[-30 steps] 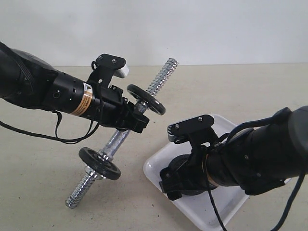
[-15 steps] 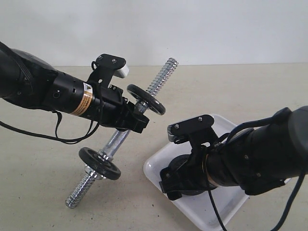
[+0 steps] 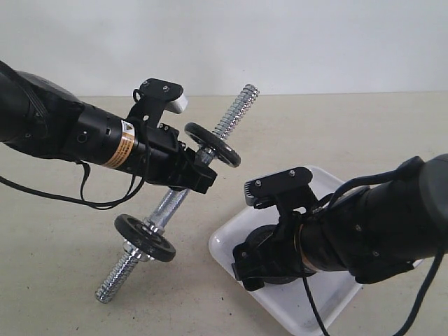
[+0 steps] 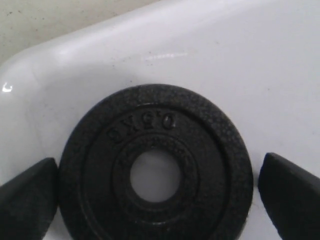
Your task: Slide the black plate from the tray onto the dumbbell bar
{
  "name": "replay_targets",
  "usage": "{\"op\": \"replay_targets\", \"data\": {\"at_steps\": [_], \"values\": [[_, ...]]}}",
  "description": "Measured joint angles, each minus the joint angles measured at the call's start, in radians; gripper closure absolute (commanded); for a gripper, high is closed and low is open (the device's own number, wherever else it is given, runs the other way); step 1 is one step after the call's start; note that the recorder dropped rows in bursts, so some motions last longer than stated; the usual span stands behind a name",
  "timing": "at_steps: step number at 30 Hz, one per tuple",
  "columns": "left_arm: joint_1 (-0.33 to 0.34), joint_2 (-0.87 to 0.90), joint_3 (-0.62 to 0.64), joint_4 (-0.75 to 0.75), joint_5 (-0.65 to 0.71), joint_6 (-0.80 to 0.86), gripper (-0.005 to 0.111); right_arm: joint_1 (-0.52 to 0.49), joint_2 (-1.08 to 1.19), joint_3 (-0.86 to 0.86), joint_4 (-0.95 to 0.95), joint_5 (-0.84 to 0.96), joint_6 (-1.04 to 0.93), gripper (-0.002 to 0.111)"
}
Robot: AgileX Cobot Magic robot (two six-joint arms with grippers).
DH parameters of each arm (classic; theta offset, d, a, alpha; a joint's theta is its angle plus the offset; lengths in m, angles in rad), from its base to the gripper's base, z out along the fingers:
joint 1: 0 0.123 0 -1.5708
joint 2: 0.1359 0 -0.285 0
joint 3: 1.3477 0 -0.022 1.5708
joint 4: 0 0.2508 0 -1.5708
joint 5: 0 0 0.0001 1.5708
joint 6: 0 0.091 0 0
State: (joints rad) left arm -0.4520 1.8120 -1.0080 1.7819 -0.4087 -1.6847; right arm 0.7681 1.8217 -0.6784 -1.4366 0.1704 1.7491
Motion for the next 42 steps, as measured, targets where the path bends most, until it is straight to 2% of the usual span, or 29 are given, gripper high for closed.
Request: {"op": "replay_targets", "data": {"at_steps": [10,12,15,18,26,29,34,42], "values": [[0.0,0.0,0.0,0.0,0.0,0.0,0.102,0.0,0.0,0.0,0.014,0.0,-0.012,0.005],[0.0,0.0,0.0,0.0,0.0,0.0,0.102,0.0,0.0,0.0,0.016,0.0,-0.014,0.011],[0.0,0.0,0.0,0.0,0.0,0.0,0.102,0.0,0.0,0.0,0.018,-0.002,-0.019,0.027],[0.0,0.0,0.0,0.0,0.0,0.0,0.102,0.0,-0.002,0.0,0.028,-0.006,-0.04,0.039],[0.0,0.0,0.0,0.0,0.0,0.0,0.102,0.0,-0.002,-0.002,0.046,-0.008,-0.058,0.043],[0.0,0.0,0.0,0.0,0.0,0.0,0.102,0.0,-0.002,-0.002,0.052,-0.008,-0.062,0.062],[0.0,0.0,0.0,0.0,-0.002,0.0,0.102,0.0,-0.002,-0.002,0.056,-0.007,-0.066,0.107],[0.0,0.0,0.0,0.0,-0.002,0.0,0.102,0.0,-0.002,-0.004,0.066,-0.003,-0.081,0.108]]}}
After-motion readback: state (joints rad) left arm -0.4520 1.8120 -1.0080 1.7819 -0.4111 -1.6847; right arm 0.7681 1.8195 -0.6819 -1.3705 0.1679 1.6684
